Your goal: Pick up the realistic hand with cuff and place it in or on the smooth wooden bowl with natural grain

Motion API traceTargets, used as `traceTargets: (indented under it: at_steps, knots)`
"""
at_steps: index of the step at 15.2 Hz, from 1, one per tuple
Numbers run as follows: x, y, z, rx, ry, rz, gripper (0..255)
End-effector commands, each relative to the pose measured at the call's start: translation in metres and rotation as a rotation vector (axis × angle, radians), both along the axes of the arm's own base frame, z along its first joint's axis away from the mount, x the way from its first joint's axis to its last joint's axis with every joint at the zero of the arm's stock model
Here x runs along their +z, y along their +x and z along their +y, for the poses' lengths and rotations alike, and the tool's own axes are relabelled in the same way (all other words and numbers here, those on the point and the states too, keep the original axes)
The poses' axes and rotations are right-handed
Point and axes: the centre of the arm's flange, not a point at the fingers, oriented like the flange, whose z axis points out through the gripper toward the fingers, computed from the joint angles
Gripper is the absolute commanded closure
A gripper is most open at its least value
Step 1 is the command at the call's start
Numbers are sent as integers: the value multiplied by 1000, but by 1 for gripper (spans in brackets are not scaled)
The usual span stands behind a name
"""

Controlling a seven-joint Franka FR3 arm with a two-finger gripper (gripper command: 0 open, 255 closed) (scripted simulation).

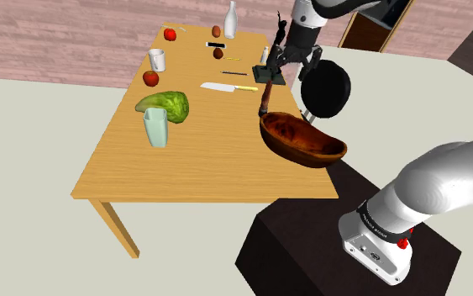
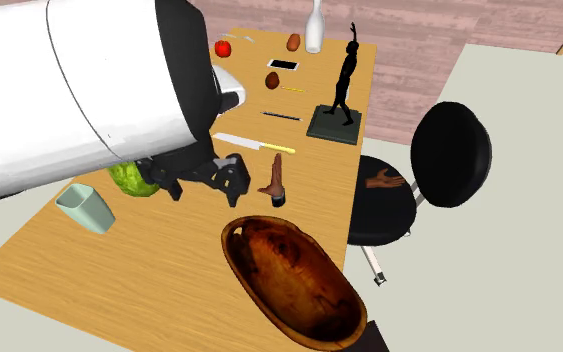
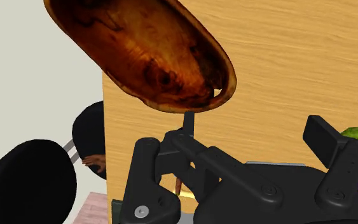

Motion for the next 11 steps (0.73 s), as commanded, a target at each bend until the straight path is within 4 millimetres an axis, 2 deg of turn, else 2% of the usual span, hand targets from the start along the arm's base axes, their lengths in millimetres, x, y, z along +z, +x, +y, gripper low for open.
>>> traceTargets:
  at_steps: [1, 6, 11]
  knots:
    - [-18, 21, 0, -68, -16, -3, 0]
    - [-62, 69, -12, -230, -58, -5, 0]
    - [-104, 114, -33, -392, -99, -8, 0]
